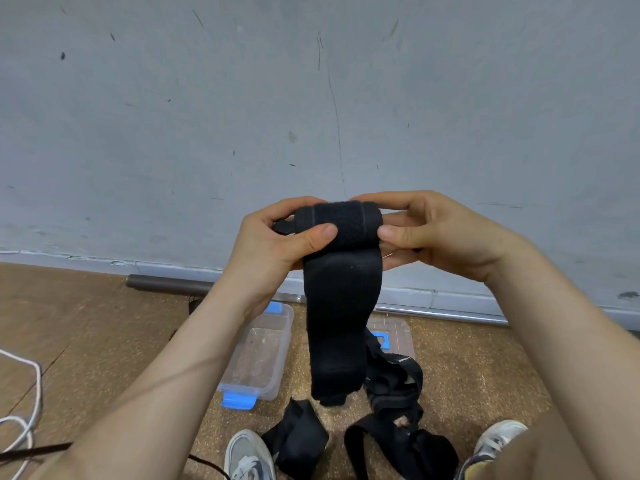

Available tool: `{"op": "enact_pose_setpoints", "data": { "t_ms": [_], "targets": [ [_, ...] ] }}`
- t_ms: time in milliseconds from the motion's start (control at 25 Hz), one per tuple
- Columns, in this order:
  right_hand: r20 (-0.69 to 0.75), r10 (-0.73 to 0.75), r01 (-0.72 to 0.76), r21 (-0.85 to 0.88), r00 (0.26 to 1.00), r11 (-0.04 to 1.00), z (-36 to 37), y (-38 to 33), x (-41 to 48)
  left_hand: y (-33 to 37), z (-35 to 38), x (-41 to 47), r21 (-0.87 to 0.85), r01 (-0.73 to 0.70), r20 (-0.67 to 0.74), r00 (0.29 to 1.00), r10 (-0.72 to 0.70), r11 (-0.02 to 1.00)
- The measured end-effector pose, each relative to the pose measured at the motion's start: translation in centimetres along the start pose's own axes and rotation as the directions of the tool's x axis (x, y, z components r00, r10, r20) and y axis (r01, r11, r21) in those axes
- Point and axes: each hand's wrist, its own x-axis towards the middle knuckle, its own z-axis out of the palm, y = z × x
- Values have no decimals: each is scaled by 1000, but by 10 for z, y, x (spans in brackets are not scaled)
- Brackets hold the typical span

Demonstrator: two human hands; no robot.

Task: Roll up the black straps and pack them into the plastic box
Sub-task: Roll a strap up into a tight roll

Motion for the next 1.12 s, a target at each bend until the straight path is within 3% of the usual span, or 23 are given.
{"op": "enact_pose_setpoints", "data": {
  "t_ms": [160, 320, 480, 600, 760, 880, 1000, 1120],
  "targets": [
    [-26, 56, -57, -10, 998, 998, -5, 4, -2, 4, 1, -3, 68, -54, -4, 998, 55, 996],
    [-15, 32, -30, 129, 999, 991, 5, 7, 1, 9, -1, -3, 145, -161, 0, 987, 163, 976],
    [-177, 15, -16, -3, 984, 1000, 20, 14, 9, 3, 2, -7, 224, -233, 50, 972, 228, 946],
    [-246, -31, 26, -22, 969, 999, 24, 12, 10, -1, -4, -5, 233, -188, 94, 981, 171, 954],
    [-273, -116, 100, -72, 955, 992, 29, 10, 9, 4, -11, -3, 137, 15, 111, 993, -31, 990],
    [-203, -108, 77, -157, 973, 985, 25, 7, 7, 4, -10, -3, 157, -35, 64, 998, 25, 987],
    [-161, -12, -4, -102, 987, 995, 19, 4, 6, 0, -9, -3, 186, -76, 86, 994, 61, 979],
    [-159, -5, -18, -140, 987, 990, 21, 6, 5, -3, -9, -2, 208, -80, 112, 992, 58, 975]
  ]
}}
